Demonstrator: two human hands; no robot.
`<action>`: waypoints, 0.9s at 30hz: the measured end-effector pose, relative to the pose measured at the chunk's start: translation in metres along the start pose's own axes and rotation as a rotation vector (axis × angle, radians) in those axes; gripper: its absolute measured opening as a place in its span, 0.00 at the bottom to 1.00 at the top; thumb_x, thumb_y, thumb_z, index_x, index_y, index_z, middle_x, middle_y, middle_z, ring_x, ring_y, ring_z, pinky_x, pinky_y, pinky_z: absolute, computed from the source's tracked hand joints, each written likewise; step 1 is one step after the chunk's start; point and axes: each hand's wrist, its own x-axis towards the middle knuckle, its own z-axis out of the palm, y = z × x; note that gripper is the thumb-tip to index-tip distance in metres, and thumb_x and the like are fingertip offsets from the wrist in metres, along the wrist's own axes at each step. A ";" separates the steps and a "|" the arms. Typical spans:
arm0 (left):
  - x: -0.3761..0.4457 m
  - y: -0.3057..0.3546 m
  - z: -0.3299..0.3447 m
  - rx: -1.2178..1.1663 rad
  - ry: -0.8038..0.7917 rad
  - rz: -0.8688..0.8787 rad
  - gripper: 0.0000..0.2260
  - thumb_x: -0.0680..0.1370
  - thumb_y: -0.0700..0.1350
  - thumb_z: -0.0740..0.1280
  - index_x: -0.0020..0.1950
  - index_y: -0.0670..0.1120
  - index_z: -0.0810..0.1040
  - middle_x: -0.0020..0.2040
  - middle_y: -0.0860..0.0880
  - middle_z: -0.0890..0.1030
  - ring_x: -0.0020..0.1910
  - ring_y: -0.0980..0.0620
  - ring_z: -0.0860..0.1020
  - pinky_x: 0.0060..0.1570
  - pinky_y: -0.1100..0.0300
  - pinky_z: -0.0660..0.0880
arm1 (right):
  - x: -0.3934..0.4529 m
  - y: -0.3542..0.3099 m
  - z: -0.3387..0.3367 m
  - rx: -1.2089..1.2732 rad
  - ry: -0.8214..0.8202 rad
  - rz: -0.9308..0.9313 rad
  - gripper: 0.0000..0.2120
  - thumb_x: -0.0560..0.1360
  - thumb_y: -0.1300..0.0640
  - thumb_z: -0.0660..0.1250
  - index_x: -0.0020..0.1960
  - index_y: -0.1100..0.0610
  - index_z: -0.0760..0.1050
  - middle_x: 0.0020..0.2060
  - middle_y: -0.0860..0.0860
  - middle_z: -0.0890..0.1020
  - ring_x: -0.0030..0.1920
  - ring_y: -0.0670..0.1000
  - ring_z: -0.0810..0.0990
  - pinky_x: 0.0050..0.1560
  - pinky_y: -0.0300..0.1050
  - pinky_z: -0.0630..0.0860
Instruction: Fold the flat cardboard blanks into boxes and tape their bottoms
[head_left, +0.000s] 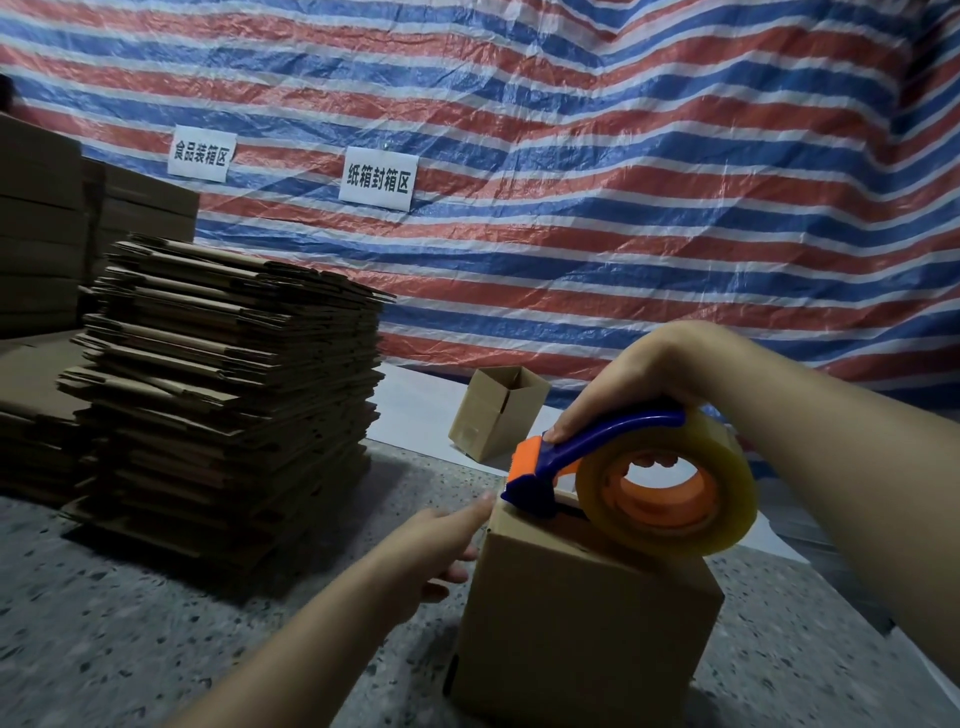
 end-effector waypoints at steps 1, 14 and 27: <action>0.000 0.000 0.002 0.007 0.007 0.007 0.30 0.76 0.69 0.61 0.67 0.47 0.73 0.52 0.47 0.81 0.48 0.50 0.79 0.44 0.59 0.72 | 0.000 0.000 0.000 -0.001 0.003 0.000 0.25 0.73 0.36 0.70 0.55 0.57 0.79 0.36 0.53 0.86 0.34 0.50 0.85 0.35 0.42 0.81; 0.008 0.027 0.010 0.176 -0.077 0.321 0.23 0.83 0.35 0.53 0.77 0.49 0.64 0.71 0.49 0.68 0.74 0.47 0.64 0.71 0.51 0.61 | 0.000 0.001 0.000 0.022 -0.012 -0.020 0.25 0.73 0.36 0.71 0.56 0.56 0.79 0.37 0.53 0.86 0.34 0.50 0.85 0.35 0.42 0.81; 0.003 0.008 0.024 -0.005 -0.042 0.401 0.12 0.83 0.41 0.56 0.57 0.56 0.74 0.45 0.55 0.80 0.44 0.60 0.80 0.40 0.70 0.72 | 0.001 0.003 -0.002 0.030 -0.010 -0.044 0.24 0.72 0.36 0.71 0.55 0.56 0.79 0.37 0.54 0.86 0.34 0.50 0.85 0.34 0.43 0.81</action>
